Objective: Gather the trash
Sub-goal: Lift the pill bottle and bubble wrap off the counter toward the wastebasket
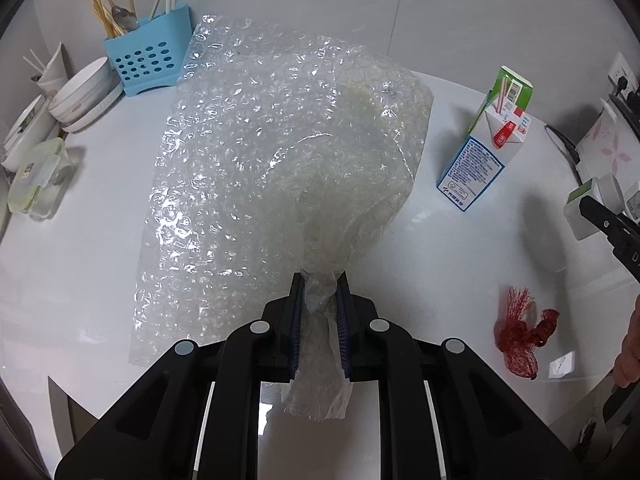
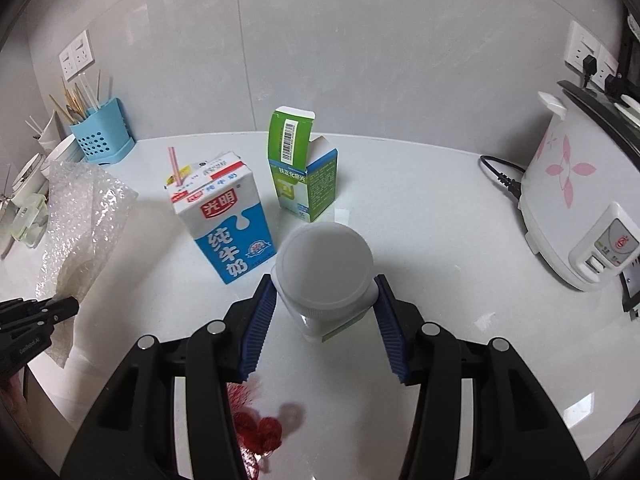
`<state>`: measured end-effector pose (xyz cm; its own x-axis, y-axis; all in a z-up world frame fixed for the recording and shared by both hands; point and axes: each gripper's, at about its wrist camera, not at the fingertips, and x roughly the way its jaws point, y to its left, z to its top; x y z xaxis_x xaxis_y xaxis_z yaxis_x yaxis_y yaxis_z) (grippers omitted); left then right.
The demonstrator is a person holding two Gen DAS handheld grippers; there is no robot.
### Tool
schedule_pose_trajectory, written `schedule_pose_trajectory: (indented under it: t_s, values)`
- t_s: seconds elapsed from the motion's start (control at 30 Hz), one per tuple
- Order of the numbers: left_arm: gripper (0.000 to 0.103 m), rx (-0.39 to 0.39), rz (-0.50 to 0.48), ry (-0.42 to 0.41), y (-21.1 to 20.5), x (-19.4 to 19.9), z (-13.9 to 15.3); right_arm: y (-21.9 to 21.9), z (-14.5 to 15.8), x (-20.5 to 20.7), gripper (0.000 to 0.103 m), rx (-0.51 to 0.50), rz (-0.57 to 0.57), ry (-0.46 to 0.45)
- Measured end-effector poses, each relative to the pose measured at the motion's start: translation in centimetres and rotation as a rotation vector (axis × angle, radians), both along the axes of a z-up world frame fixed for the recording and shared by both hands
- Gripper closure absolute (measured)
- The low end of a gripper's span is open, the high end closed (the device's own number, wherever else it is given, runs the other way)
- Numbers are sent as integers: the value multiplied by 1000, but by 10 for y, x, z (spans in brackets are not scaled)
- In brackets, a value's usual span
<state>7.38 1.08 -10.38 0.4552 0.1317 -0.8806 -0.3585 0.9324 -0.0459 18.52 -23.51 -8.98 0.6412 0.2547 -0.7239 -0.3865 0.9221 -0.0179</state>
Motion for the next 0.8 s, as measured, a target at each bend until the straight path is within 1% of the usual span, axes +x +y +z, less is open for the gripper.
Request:
schedule_pose_trajectory:
  t_s: [0.33,0.53,0.8]
  values:
    - [89,-16,-52,-42,-8,-36,17,-1,25,-58,55,29,-8,-31]
    - [89,-10,-89,-70,-11,-62,28,1,34,-93,55,53,-14,-38]
    - [89,-2,-121,-86,-18,-99,35,5,41,-139,55,87,-17,-49]
